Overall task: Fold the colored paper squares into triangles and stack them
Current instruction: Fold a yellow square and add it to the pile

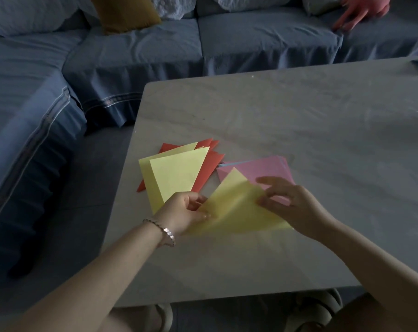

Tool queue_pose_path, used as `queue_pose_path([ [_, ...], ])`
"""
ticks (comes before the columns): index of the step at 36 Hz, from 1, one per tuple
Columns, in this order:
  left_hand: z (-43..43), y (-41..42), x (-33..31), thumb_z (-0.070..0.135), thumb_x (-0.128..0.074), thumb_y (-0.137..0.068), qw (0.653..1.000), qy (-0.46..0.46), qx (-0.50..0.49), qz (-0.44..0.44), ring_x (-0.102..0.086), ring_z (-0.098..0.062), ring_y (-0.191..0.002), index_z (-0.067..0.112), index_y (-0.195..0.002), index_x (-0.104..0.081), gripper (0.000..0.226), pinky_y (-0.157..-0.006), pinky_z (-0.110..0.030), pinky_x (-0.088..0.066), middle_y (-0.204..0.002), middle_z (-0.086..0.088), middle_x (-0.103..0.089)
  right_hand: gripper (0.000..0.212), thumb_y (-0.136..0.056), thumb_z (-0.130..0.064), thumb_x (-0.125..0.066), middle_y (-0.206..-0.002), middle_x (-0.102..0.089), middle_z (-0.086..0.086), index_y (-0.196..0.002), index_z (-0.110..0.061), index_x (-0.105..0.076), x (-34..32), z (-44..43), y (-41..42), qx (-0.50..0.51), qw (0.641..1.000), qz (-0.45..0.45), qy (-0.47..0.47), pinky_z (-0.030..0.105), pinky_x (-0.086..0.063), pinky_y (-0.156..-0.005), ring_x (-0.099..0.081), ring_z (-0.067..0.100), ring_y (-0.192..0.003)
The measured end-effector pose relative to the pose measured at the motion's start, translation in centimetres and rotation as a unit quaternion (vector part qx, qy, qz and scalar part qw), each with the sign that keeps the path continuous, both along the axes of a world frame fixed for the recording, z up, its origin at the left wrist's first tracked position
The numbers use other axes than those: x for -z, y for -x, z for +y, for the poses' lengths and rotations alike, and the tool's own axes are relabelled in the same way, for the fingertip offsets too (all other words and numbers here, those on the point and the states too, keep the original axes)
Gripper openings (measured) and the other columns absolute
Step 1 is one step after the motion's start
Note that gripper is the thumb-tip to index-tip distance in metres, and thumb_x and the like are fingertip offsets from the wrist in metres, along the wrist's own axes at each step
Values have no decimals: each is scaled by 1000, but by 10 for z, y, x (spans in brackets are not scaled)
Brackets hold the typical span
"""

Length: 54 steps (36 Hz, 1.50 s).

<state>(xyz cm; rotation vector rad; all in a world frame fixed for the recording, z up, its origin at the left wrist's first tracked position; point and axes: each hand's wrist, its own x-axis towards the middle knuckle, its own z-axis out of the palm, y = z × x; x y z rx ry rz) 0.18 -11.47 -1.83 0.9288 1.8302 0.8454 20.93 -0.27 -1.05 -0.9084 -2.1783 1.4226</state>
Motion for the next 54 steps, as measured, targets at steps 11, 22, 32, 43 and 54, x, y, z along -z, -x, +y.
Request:
queue_pose_path([
  [11, -10, -2, -16, 33, -66, -78, 997, -29, 67, 28, -60, -13, -71, 9, -92, -69, 29, -75, -36, -50, -80, -5, -68, 18, -71, -22, -76, -61, -64, -25, -62, -34, -65, -9, -8, 18, 73, 997, 32, 0, 3, -39, -62, -55, -11, -61],
  [22, -3, -49, -56, 13, -77, -69, 962, -210, -61, 166, -61, -6, -70, 18, -85, -70, 18, -65, -17, -46, -71, 9, -68, 31, -67, -13, -79, -62, -64, -16, -81, -35, -63, -31, -21, 26, 113, 984, 137, -20, 7, -42, -62, -57, -3, -58],
  [32, -6, -52, -59, 6, -78, -66, 925, -300, -74, 222, -51, 17, -53, 13, -97, -72, 32, -59, 0, -37, -65, 4, -70, 30, -71, -4, -75, -60, -66, -19, -68, -33, -66, -42, -25, 26, 130, 976, 174, -15, 8, -44, -62, -58, -2, -59],
  [43, -6, -52, -61, 10, -66, -75, 900, -342, -74, 259, -56, 17, -74, 13, -103, -70, 28, -71, 1, -39, -83, 19, -63, 28, -76, -6, -70, -61, -64, -29, -70, -33, -66, -48, -30, 25, 145, 973, 180, -4, 3, -41, -62, -59, -12, -62],
  [54, -5, -54, -67, 12, -64, -75, 898, -348, -74, 257, -60, 4, -78, 14, -100, -71, 26, -70, -1, -42, -81, 21, -61, 29, -73, -2, -72, -58, -63, -28, -72, -31, -67, -48, -30, 23, 152, 971, 185, 14, 2, -41, -59, -58, -13, -58],
])
